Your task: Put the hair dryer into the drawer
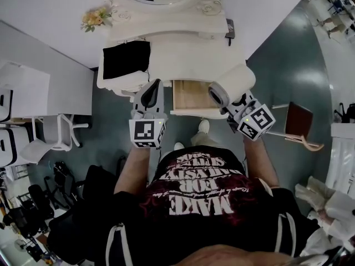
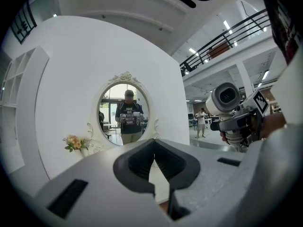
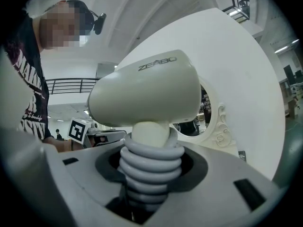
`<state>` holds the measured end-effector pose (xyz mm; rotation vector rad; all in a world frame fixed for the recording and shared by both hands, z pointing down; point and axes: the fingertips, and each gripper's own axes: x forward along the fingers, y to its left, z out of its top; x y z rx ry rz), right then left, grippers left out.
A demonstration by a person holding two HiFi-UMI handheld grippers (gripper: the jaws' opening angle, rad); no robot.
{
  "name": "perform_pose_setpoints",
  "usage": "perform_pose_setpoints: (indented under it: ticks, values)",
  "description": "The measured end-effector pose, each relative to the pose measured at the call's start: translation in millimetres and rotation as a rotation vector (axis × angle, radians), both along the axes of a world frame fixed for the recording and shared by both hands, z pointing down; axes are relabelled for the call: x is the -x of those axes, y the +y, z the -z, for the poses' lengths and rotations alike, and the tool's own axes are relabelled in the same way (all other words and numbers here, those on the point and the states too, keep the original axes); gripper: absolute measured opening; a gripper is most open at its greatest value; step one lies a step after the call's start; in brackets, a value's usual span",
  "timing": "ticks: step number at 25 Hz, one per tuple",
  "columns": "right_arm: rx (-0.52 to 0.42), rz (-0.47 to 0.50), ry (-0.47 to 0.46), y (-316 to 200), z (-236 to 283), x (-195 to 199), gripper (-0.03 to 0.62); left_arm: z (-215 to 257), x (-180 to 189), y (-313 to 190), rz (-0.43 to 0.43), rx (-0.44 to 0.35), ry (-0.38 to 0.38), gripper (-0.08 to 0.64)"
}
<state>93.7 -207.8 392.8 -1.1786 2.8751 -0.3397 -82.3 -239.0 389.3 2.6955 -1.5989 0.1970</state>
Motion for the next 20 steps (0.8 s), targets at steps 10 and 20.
perform_pose_setpoints:
  ticks: [10,20]
  values:
    - [0.049,0.046,0.018,-27,-23,9,0.196,-11,5,-21,0.035,0.029,-0.006,0.004]
    - [0.097,0.091,0.054,-52,-54,18,0.196,-21,4,-43,0.053,0.052,-0.011,0.003]
